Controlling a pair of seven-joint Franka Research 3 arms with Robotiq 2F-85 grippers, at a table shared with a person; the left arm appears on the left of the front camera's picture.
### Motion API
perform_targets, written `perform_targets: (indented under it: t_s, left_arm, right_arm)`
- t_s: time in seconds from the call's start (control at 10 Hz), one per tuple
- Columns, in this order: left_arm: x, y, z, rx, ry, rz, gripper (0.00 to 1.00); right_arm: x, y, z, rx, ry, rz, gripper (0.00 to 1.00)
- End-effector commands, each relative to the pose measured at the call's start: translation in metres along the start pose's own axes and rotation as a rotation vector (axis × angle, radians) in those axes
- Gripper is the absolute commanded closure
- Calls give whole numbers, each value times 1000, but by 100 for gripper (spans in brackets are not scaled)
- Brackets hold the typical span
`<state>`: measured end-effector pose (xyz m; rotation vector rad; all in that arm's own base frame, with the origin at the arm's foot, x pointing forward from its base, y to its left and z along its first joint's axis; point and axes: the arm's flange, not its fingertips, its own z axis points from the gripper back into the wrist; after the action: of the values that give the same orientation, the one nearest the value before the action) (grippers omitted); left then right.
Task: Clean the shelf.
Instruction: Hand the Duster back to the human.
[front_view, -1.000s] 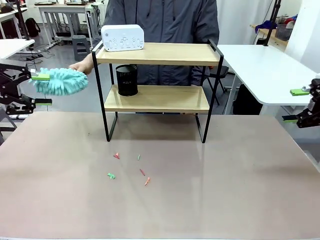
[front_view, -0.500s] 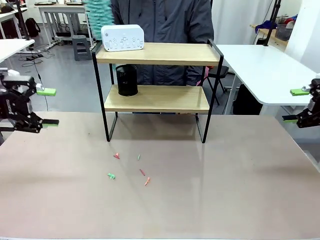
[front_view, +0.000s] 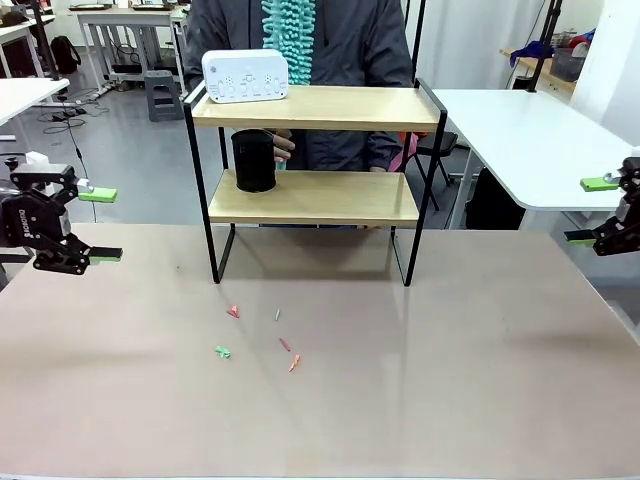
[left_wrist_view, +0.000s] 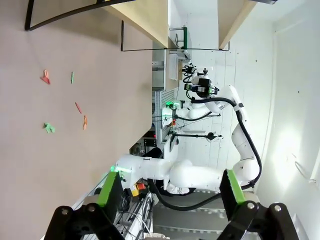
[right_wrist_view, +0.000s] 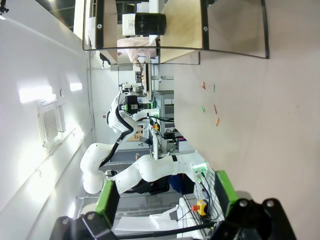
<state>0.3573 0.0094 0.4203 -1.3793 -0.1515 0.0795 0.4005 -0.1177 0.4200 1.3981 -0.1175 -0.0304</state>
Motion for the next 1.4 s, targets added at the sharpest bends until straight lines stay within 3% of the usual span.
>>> perform_targets:
  t_s: [0.0, 1.3]
  left_arm:
    - [-2, -4, 0, 11, -8, 3, 0]
    - [-2, -4, 0, 11, -8, 3, 0]
  right_arm:
    - [0, 2, 3, -6, 11, 6, 0]
    - [0, 2, 3, -6, 11, 6, 0]
